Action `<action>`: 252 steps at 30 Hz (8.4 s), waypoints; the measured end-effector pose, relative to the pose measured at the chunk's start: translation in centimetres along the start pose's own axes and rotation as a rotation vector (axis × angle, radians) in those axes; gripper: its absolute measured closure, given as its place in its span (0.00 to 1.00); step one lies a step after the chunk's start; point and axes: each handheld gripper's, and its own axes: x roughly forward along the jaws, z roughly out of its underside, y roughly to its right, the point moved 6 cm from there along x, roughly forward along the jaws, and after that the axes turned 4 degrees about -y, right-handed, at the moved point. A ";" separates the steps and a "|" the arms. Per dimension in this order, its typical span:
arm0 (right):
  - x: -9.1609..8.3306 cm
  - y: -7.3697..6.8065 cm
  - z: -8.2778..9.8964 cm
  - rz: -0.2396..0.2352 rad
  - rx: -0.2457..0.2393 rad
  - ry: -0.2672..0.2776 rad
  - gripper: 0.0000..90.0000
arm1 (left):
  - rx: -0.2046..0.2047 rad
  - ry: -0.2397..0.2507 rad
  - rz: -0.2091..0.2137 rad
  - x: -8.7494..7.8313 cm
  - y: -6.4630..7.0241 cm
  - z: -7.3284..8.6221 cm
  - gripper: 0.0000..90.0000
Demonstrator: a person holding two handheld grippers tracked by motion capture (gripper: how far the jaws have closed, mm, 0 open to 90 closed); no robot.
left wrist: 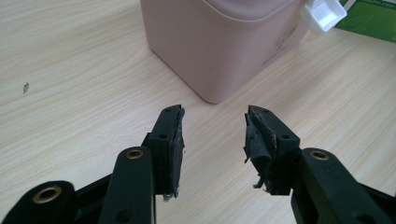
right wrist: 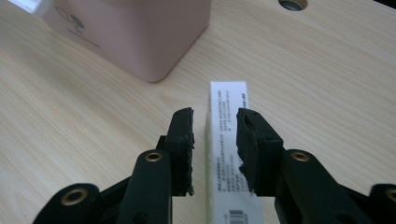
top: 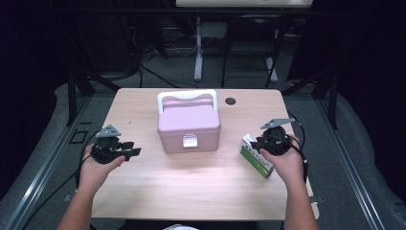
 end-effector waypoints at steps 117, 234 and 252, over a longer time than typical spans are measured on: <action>5.6 -8.7 -1.7 -0.069 -0.093 0.019 1.00 | 0.002 -0.005 0.053 4.8 2.2 -0.8 1.00; 0.1 -8.9 -5.0 -0.226 -0.052 0.114 0.72 | 0.065 0.048 0.166 -0.5 4.6 -5.3 0.64; 0.4 -9.4 -5.1 -0.239 -0.062 0.106 0.75 | 0.043 0.068 0.184 0.6 4.9 -5.2 0.72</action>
